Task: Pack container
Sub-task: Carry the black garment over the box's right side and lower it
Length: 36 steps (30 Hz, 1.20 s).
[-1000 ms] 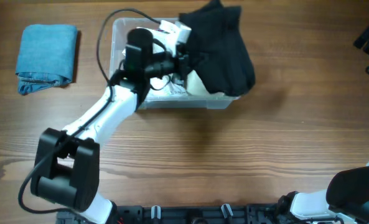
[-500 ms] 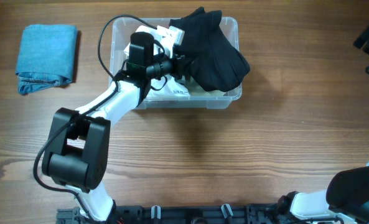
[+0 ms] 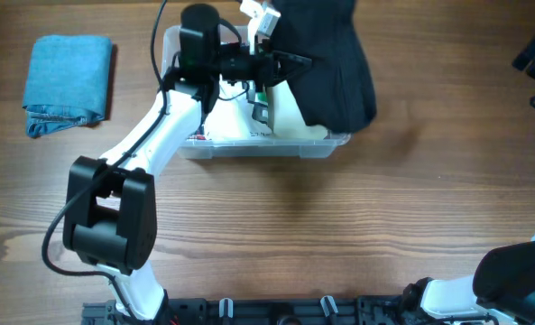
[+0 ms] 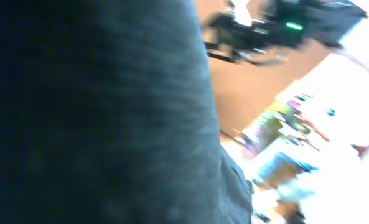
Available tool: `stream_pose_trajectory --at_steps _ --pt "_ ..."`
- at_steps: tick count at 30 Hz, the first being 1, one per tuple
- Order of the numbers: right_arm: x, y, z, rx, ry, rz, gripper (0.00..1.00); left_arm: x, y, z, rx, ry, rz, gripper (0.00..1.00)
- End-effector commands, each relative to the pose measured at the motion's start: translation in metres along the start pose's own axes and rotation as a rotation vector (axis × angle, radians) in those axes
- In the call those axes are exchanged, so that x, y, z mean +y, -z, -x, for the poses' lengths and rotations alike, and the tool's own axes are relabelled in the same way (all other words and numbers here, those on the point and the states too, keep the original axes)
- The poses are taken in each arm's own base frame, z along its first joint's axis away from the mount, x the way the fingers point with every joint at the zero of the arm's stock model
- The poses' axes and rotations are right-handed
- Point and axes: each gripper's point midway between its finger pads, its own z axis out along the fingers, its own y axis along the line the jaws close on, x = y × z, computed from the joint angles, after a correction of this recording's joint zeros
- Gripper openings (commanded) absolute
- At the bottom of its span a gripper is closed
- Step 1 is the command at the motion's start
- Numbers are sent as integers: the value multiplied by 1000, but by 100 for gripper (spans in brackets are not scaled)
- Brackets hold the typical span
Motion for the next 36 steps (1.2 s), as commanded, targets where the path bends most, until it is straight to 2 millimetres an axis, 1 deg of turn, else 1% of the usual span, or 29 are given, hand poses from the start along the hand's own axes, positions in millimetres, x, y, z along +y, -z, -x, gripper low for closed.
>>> stream_pose_trajectory --at_steps 1,2,6,8,10,14,20,25,28,29,32,33,34,36 --pt "3 -6 -5 19 19 15 100 -39 30 -6 97 37 -239 4" --pt "3 -6 -5 19 19 15 100 -34 37 -4 90 72 -221 4" --pt "3 -6 -5 19 18 15 100 -17 65 5 46 77 -162 4" --pt "3 -6 -5 19 19 15 100 -12 74 7 33 79 -145 4" --pt "3 -6 -5 20 19 15 100 -8 77 6 27 80 -136 4" --pt "3 -6 -5 19 19 15 100 1 73 -2 32 82 -143 4" --pt "3 -6 -5 19 18 15 100 24 57 -23 49 94 -165 4" --pt "3 -6 -5 20 18 15 100 48 51 -37 41 113 -137 4" --pt "3 -6 -5 19 18 15 100 68 48 -46 25 151 -87 4" --pt "3 -6 -5 19 19 15 100 71 47 -48 23 159 -80 6" --pt "3 -6 -5 19 19 15 100 77 47 -52 21 175 -70 40" --pt "3 -6 -5 19 19 15 100 77 47 -52 21 175 -69 54" --pt "3 -6 -5 19 19 15 100 77 47 -51 21 179 -70 59" --pt "3 -6 -5 20 19 15 100 77 47 -51 23 215 -70 65"
